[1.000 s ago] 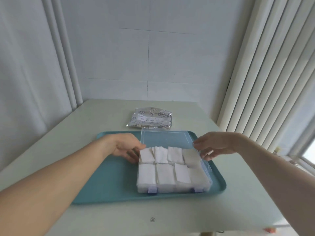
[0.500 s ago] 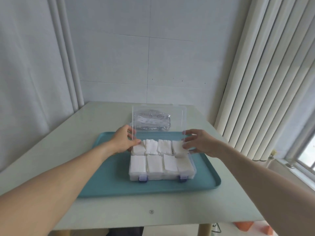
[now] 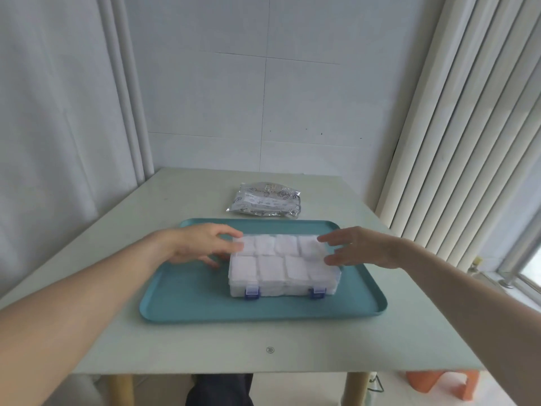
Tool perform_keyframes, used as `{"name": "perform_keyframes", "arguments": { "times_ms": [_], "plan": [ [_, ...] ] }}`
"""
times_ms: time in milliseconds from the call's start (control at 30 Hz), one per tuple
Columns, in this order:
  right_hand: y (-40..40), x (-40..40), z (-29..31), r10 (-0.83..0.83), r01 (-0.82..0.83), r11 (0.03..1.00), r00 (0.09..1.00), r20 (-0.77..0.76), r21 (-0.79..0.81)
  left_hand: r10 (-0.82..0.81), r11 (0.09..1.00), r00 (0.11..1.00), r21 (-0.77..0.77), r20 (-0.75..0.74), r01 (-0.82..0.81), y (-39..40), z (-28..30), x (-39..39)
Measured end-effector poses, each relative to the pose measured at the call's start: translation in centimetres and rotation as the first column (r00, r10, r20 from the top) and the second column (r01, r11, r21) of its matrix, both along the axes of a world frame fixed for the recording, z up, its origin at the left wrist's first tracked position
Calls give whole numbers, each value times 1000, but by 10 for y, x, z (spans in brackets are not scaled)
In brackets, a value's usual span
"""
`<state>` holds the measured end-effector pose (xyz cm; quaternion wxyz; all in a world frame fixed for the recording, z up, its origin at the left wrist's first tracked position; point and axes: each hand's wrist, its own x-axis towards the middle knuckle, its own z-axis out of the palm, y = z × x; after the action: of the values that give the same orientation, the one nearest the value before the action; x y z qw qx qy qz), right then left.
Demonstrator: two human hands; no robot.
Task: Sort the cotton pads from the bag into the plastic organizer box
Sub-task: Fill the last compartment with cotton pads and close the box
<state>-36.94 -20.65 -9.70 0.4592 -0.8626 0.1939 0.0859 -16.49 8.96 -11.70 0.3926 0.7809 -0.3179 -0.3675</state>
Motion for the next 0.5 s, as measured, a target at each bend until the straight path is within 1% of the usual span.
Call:
{"name": "perform_keyframes", "arguments": {
  "times_ms": [33,67,100,133,167,200,233,267,300,333,367,400,433,467,500],
  "plan": [
    [5,-4,0,21,-21,990,1000,-6,-136,-34,998,989,58,147,25,-2,-1,-6],
    [10,-5,0,41,-33,966,999,23,-258,-61,994,957,106,282,32,-3,-1,-10],
    [16,-7,-1,83,-48,926,994,77,-376,-83,989,908,145,410,25,-3,-1,-13],
    [22,-9,-2,138,-51,867,980,141,-495,-91,986,841,167,534,1,-1,0,-17],
    [28,-12,-3,193,-44,815,961,199,-577,-86,989,762,149,641,-13,0,1,-21],
    [34,-15,-6,238,-38,778,942,237,-627,-75,995,693,100,717,4,0,2,-27],
    [39,-18,-8,276,-43,748,927,252,-662,-74,997,644,45,762,61,0,2,-33],
    [44,-22,-10,293,-48,732,923,251,-680,-103,991,609,32,787,127,1,1,-40],
    [49,-26,-10,295,-55,726,925,238,-685,-153,983,581,64,799,171,1,1,-47],
    [53,-32,-11,300,-68,713,929,216,-698,-207,975,564,125,800,181,2,2,-55],
    [56,-38,-12,319,-94,678,931,177,-729,-254,967,558,190,790,171,3,3,-62],
    [59,-42,-14,355,-129,618,926,129,-775,-294,956,552,250,780,155,4,5,-69],
    [63,-47,-17,390,-165,560,917,82,-812,-326,944,531,298,783,139,6,4,-75],
    [66,-49,-20,409,-184,527,910,58,-830,-351,934,496,335,794,125,7,1,-81],
    [68,-50,-23,415,-184,519,908,58,-835,-357,932,461,345,812,112,8,-3,-86]
  ]
}}
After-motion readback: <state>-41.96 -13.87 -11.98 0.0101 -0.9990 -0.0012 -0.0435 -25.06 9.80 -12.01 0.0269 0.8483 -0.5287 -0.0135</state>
